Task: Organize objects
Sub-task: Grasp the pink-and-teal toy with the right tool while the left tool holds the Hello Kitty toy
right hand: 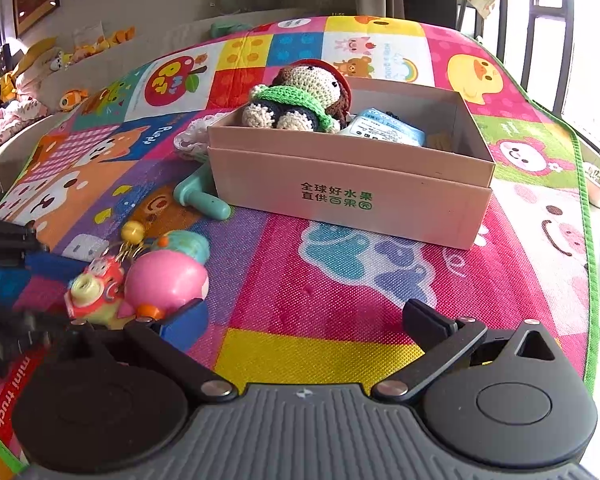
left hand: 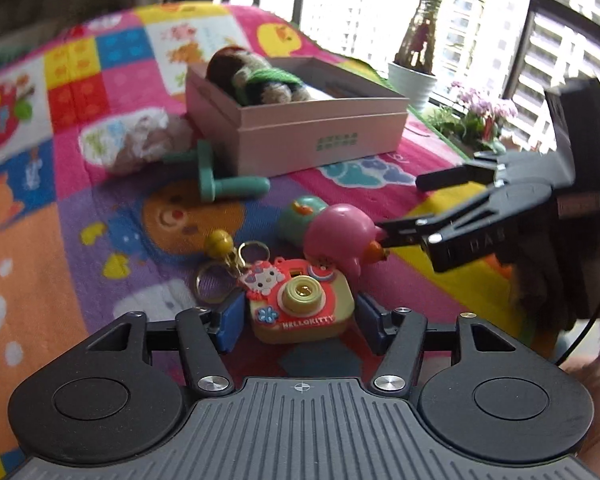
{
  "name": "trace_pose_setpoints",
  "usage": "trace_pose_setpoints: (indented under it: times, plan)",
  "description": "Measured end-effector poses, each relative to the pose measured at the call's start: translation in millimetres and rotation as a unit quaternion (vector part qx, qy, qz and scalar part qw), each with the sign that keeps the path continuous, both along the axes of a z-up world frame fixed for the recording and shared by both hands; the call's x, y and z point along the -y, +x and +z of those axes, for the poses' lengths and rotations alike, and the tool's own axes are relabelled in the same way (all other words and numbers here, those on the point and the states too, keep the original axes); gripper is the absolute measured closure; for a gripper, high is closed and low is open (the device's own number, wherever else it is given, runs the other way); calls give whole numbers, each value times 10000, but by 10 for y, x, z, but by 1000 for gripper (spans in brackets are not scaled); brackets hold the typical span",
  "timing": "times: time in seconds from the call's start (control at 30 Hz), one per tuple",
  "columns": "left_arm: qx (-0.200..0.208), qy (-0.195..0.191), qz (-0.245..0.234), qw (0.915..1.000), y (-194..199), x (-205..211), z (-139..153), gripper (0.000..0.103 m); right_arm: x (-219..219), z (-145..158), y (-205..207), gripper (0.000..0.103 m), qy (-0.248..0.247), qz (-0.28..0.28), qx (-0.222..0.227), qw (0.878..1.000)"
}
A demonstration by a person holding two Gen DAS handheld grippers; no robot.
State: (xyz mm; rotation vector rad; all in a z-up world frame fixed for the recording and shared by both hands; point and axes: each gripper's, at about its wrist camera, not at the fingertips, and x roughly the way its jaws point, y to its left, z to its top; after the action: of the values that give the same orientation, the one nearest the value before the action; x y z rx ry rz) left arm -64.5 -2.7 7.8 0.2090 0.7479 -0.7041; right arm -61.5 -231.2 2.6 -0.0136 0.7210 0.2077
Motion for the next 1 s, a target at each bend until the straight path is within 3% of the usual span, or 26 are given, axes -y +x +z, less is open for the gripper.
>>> trace_pose_setpoints:
  times: [0.1, 0.3, 0.4, 0.53, 0.7, 0.87, 0.93, 1.0]
  plan:
    - [80, 90, 188, 9998, -31, 60, 5, 41, 8, -1, 1, 0, 9, -5, 9, 10000]
    - [-41, -145, 747, 9971, -34, 26, 13, 42, 25, 18, -16, 0, 56, -46, 80, 9999]
    - [-122, -195, 1195, 9926, -73, -55, 41, 42, 38, 97, -84, 0, 201, -19, 293, 9994]
    - [-128, -328, 1820, 9827, -74, -197, 33, 42, -67, 184, -70, 0, 570, 334, 164, 9977]
    - [32, -403, 2101, 9768, -96, -218, -4, 42, -420, 137, -121, 10, -207, 874, 179, 9958]
    - [171, -414, 2164, 9753, -142, -209, -25, 41, -361, 122, -99, 10, -1171, 76, 555, 9915]
    - [163, -448, 2169, 9750, -143, -215, -26, 41, -294, 142, -76, 10, -1215, -91, 540, 9911]
    - [167, -449, 2170, 9750, -144, -215, -29, 41, -221, 191, -59, 10, -742, -12, 350, 9966]
